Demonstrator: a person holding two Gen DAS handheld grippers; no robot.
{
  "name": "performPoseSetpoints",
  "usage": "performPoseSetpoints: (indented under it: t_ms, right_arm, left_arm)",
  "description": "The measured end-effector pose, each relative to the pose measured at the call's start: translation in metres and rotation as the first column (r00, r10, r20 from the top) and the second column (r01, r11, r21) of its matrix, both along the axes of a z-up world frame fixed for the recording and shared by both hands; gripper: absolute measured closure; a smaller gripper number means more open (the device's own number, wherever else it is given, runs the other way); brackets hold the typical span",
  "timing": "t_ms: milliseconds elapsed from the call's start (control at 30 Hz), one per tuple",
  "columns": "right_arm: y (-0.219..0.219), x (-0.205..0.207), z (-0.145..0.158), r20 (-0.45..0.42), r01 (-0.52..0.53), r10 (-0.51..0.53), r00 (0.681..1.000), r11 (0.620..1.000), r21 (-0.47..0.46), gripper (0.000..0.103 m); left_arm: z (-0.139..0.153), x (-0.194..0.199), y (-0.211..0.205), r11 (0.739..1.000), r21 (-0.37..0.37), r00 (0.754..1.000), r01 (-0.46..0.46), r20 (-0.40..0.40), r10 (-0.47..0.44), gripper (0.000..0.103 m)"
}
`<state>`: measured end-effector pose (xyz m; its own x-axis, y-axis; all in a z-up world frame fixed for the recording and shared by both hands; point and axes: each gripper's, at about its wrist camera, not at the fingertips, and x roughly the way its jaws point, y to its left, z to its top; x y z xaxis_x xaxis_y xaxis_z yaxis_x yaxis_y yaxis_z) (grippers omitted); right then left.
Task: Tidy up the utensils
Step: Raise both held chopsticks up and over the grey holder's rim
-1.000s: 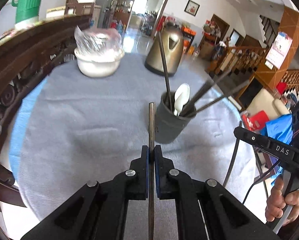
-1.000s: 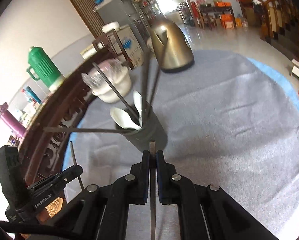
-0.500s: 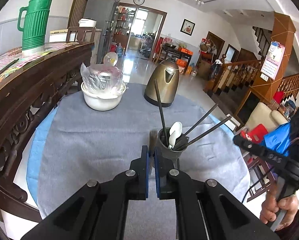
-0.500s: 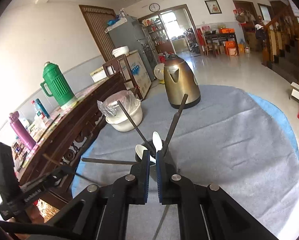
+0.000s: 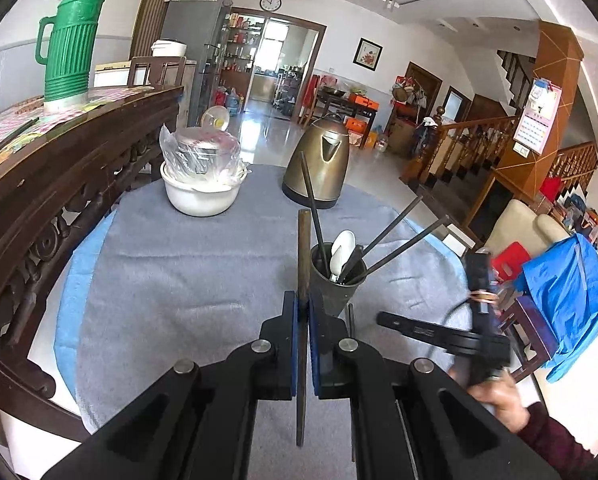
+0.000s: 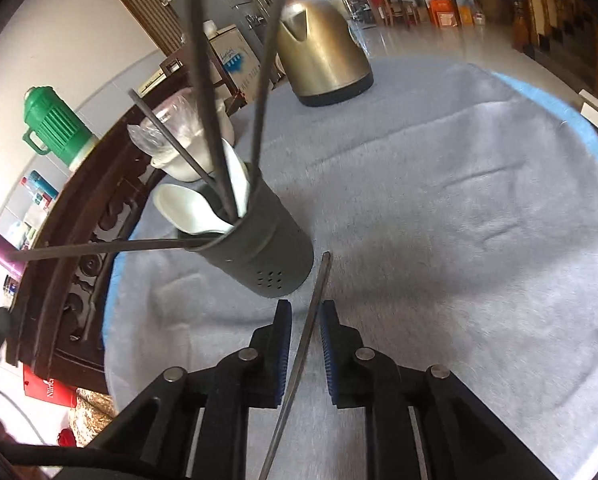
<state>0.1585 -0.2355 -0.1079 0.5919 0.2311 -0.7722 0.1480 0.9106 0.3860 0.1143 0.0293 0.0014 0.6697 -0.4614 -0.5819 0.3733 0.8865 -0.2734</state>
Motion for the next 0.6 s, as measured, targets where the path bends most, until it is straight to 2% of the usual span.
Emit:
performPoseSetpoints:
  t_ms: [133, 167, 300, 400, 433, 467, 533, 600]
  right_arm:
    - [0.004, 0.017, -0.025, 0.007, 0.007, -0.007, 1.000, 1.000, 0.024, 0.062]
    - [0.005, 0.021, -0.031, 0.008, 0.004, -0.005, 1.000, 0.999, 0.038, 0.052]
    - [0.011, 0.032, -0.043, 0.032, -0.001, 0.000, 0.999, 1.000, 0.009, 0.052]
    - [0.014, 0.040, -0.049, 0.015, 0.004, -0.004, 1.000, 1.000, -0.009, 0.054]
    - [0.015, 0.043, -0.051, 0.008, 0.004, -0.003, 1.000, 1.000, -0.015, 0.062]
    - [0.016, 0.046, -0.055, -0.009, 0.006, -0.006, 1.000, 1.000, -0.030, 0.066]
    - [0.016, 0.046, -0.057, -0.011, 0.015, -0.016, 1.000, 0.999, -0.034, 0.066]
    - [0.017, 0.045, -0.057, -0.016, 0.015, -0.016, 1.000, 0.998, -0.053, 0.072]
  left_arm:
    - [-0.002, -0.005, 0.005, 1.000, -0.006, 1.000, -0.003, -0.011, 0.003, 0.098]
    - [-0.003, -0.005, 0.006, 1.000, -0.008, 1.000, -0.004, -0.014, 0.004, 0.098]
    - [-0.007, -0.004, 0.008, 1.000, -0.013, 1.000, -0.009, -0.027, 0.009, 0.098]
    - [-0.009, -0.002, 0.010, 1.000, -0.017, 0.999, -0.013, -0.034, 0.012, 0.098]
    - [-0.009, -0.002, 0.010, 1.000, -0.018, 0.999, -0.013, -0.035, 0.012, 0.098]
    - [-0.009, -0.002, 0.010, 1.000, -0.020, 0.999, -0.011, -0.036, 0.011, 0.098]
    - [-0.009, -0.001, 0.010, 1.000, -0.020, 0.999, -0.011, -0.035, 0.010, 0.098]
    - [-0.010, -0.001, 0.010, 1.000, -0.017, 0.999, -0.012, -0.038, 0.012, 0.098]
